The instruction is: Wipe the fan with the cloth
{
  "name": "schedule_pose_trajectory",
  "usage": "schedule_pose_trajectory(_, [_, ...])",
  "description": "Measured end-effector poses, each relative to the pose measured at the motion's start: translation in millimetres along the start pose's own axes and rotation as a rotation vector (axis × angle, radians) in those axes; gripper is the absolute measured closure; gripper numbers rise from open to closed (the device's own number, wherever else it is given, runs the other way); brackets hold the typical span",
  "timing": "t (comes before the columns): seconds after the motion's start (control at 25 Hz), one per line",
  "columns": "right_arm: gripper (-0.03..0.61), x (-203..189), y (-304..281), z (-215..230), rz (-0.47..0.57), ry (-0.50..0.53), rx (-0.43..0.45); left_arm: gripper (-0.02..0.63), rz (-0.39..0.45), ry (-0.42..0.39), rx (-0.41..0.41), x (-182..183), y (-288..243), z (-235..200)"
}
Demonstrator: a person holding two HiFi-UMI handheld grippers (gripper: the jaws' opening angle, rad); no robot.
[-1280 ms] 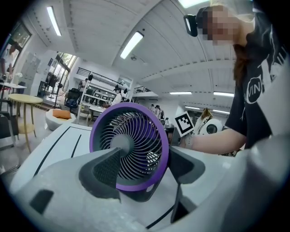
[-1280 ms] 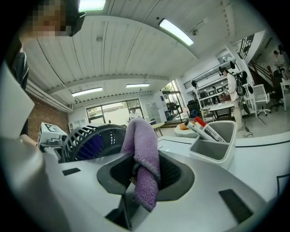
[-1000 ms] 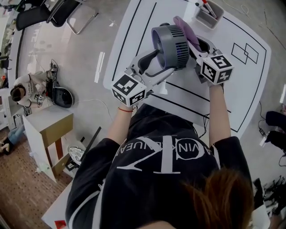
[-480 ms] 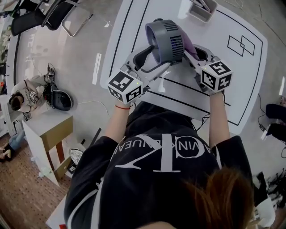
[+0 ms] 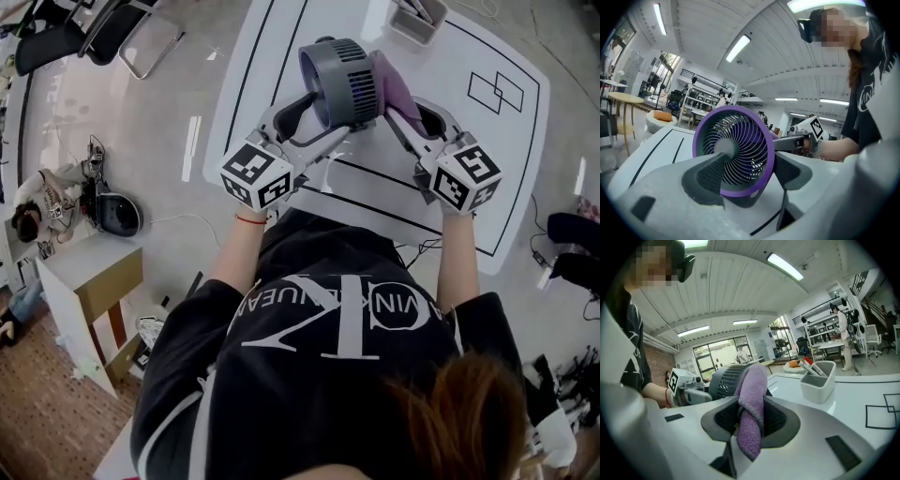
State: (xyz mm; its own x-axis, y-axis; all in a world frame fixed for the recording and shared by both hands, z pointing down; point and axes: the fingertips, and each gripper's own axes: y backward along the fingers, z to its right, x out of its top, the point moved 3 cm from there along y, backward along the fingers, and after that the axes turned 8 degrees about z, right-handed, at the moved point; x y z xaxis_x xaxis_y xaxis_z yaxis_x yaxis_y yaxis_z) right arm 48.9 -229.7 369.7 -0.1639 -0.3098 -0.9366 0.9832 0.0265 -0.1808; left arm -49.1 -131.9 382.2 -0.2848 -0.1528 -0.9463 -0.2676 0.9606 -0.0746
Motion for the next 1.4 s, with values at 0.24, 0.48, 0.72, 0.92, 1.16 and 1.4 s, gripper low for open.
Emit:
schedule_pose_trajectory(0.24, [0.476, 22, -9, 6, 0.02, 0.045, 0.001, 0.29, -0.014, 0.005, -0.007, 1, -2, 1])
schedule_pose_trajectory(0.48, [0.476, 19, -28, 22, 0.024, -0.004, -0.011, 0.29, -0.019, 0.009, -0.007, 2, -2, 3])
schedule_pose_trajectory(0.72, [0.477, 2, -41, 29, -0.013, -0.029, -0.05, 0.29, -0.016, 0.011, -0.008, 1, 0, 0])
schedule_pose_trajectory(0.92, [0.479, -14, -43, 30, -0.046, -0.051, -0.064, 0.29, -0.009, 0.017, -0.01, -1, 0, 0])
schedule_pose_trajectory(1.16, [0.476, 14, -40, 37, -0.071, 0.151, -0.068, 0.299, -0.012, 0.022, -0.01, -1, 4, 2])
schedule_pose_trajectory(1.4, [0.474, 77, -77, 30, -0.26, 0.57, 0.083, 0.31, 0.001, 0.055, -0.007, -3, 2, 3])
